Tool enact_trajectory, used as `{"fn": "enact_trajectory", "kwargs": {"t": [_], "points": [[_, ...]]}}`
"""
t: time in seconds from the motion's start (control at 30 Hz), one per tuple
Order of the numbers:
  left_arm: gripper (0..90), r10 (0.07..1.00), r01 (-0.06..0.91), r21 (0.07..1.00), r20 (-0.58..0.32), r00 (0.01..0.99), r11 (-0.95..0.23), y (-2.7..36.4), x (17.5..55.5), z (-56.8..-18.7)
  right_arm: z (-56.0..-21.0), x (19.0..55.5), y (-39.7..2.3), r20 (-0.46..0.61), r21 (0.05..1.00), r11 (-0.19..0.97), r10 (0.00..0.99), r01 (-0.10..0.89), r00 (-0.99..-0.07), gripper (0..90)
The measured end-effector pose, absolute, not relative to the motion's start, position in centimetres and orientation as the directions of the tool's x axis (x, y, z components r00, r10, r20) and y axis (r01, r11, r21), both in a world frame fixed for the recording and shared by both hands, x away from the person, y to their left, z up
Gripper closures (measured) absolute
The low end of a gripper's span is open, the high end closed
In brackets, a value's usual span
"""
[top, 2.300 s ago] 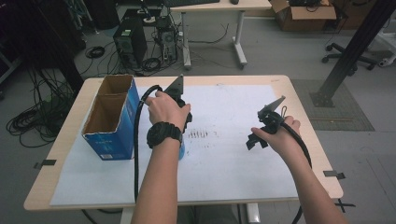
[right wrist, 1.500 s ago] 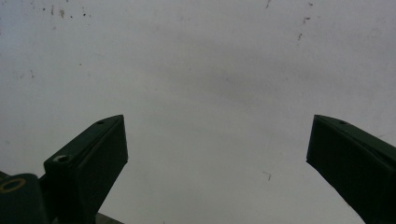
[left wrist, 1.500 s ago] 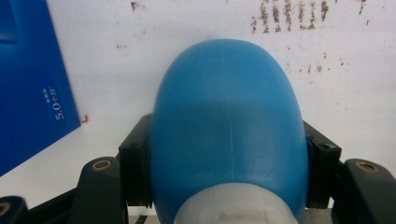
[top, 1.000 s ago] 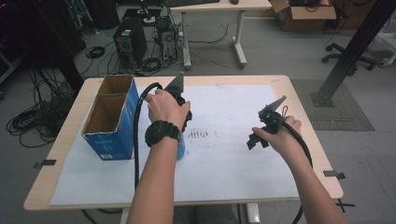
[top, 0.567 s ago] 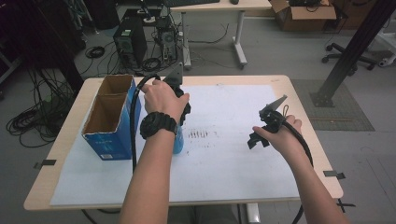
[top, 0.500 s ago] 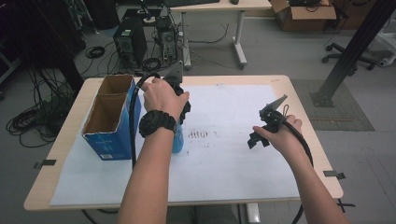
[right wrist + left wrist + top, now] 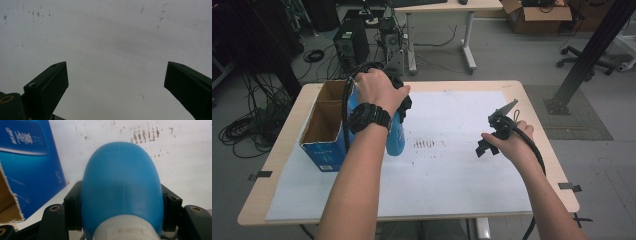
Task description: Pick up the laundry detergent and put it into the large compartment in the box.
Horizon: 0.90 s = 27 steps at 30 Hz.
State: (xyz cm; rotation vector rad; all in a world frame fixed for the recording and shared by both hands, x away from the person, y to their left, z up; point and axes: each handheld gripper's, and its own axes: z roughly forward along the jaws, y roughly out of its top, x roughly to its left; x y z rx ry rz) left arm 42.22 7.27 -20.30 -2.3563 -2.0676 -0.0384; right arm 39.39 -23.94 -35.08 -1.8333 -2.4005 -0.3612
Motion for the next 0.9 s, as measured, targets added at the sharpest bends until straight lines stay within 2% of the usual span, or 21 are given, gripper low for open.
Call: {"fn": "enact_trajectory", "kwargs": {"t": [0.27,0.9], "points": [[37.1,0.988,0.988,0.026,-0.003,0.153,-0.153,7.9,42.5,-17.9,-34.9,39.6,-23.9,0.219,0.13,0.259,0.934,0.957,-0.282,5.4],[37.1,0.981,0.979,0.056,0.009,0.195,-0.196,11.2,42.7,-12.1,-34.5,39.9,-23.8,0.223,0.134,0.251,0.935,0.959,-0.276,5.4]]}}
